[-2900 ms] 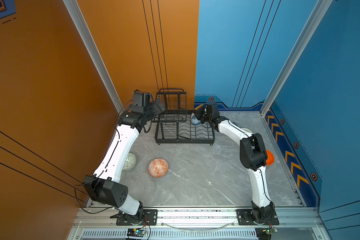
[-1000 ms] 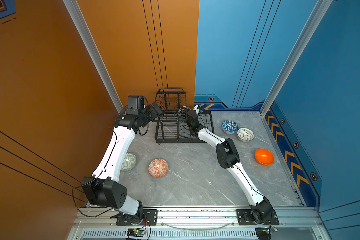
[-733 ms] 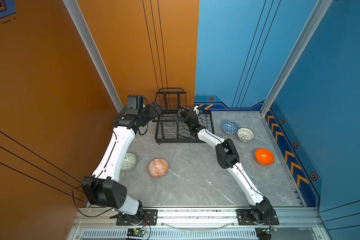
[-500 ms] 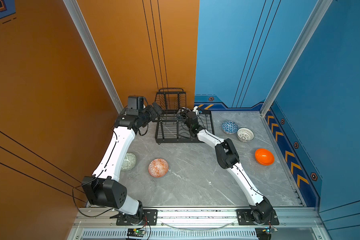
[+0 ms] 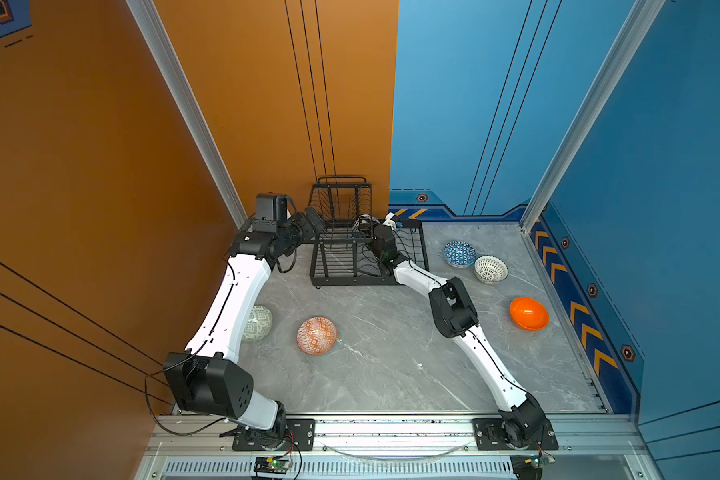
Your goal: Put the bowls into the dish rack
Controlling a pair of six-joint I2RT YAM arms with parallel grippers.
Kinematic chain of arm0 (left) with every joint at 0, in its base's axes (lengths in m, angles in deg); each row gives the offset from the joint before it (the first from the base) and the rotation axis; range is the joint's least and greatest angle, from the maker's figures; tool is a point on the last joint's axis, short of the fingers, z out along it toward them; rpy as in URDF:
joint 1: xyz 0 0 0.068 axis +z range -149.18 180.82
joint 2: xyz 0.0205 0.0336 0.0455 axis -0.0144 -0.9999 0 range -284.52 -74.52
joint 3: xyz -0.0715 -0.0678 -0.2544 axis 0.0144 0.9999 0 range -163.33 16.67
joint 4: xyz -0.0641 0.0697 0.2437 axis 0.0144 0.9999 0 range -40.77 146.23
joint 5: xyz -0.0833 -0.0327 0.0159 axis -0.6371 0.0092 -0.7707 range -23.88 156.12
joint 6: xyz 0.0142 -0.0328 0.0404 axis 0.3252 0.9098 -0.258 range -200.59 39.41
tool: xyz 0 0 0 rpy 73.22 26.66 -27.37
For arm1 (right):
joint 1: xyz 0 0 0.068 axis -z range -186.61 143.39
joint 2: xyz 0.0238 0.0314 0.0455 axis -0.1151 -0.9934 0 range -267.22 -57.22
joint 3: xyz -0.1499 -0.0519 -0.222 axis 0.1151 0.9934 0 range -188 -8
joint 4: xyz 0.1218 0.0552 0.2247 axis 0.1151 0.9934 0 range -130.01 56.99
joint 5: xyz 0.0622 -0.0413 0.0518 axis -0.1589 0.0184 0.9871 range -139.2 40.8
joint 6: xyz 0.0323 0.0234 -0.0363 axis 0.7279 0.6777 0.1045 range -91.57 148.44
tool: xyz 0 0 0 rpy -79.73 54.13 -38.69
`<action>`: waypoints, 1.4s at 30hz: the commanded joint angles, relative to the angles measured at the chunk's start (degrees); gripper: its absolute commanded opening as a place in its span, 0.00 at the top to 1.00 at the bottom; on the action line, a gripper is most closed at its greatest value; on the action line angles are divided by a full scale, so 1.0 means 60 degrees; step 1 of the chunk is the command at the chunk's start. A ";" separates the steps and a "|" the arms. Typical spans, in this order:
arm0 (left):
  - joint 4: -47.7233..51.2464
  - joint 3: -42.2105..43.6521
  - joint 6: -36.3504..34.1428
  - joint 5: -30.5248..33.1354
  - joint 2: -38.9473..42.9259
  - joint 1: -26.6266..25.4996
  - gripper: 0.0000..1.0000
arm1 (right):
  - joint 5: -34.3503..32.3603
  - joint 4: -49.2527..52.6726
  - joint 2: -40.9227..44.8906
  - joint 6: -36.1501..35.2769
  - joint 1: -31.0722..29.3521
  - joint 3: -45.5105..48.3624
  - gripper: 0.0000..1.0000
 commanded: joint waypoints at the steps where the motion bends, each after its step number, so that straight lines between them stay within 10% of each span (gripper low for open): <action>1: -0.0190 0.0112 -0.0119 -0.0248 0.0201 0.0106 0.02 | 0.0519 -0.0519 -0.0269 -0.0267 0.0183 -0.0642 1.00; 18: -0.0217 0.0108 -0.0104 -0.0295 0.0147 0.0113 0.02 | 0.0386 -0.0199 -0.0347 0.0002 0.0169 -0.0483 0.99; 42: -0.0287 0.0039 -0.0089 0.0003 0.0391 -0.0018 0.02 | 0.0779 0.0615 0.1042 -0.0155 0.0631 0.0439 0.51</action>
